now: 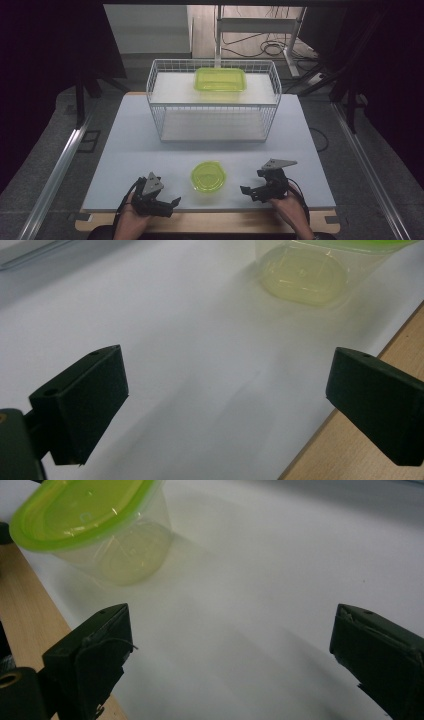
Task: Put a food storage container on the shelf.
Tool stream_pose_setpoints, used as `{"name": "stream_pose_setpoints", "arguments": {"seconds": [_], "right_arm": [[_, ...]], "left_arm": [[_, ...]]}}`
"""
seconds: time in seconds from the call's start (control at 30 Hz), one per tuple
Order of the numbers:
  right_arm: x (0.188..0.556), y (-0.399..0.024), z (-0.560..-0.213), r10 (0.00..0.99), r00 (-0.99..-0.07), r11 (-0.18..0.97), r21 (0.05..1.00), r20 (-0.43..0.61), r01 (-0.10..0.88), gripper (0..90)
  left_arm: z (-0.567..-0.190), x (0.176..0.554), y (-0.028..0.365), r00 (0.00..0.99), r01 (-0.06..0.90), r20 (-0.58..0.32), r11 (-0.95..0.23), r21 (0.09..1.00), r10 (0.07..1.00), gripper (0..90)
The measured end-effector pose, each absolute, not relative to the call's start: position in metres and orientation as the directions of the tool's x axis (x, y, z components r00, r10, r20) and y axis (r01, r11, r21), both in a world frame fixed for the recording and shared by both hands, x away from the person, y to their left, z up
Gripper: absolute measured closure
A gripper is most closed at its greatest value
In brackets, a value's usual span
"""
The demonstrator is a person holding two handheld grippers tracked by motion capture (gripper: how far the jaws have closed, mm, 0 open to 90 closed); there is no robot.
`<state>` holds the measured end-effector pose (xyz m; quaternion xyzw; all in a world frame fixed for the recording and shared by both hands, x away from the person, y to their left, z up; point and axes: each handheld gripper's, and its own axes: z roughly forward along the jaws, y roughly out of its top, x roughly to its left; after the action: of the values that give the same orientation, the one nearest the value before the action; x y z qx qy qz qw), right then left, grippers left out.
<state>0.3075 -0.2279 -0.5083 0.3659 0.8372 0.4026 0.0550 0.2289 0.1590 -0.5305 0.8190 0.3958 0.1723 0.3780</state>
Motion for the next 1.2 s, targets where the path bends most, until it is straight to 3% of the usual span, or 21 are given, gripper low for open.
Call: {"name": "stream_pose_setpoints", "arguments": {"seconds": [0.43,0.8,1.2], "right_arm": [[0.325,-0.212,-0.487,0.641,-0.71,0.384,0.679,0.292,0.626,6.0],[0.347,-0.186,-0.481,0.588,-0.728,0.409,0.646,0.354,0.644,27.8],[0.363,-0.173,-0.475,0.556,-0.717,0.384,0.635,0.421,0.67,39.7]], "left_arm": [[-0.531,0.229,0.161,0.62,0.512,0.003,-0.408,0.756,0.785,3.2],[-0.532,0.228,0.159,0.628,0.506,0.025,-0.433,0.746,0.777,3.9],[-0.532,0.228,0.158,0.636,0.504,0.028,-0.443,0.741,0.771,4.3]]}}
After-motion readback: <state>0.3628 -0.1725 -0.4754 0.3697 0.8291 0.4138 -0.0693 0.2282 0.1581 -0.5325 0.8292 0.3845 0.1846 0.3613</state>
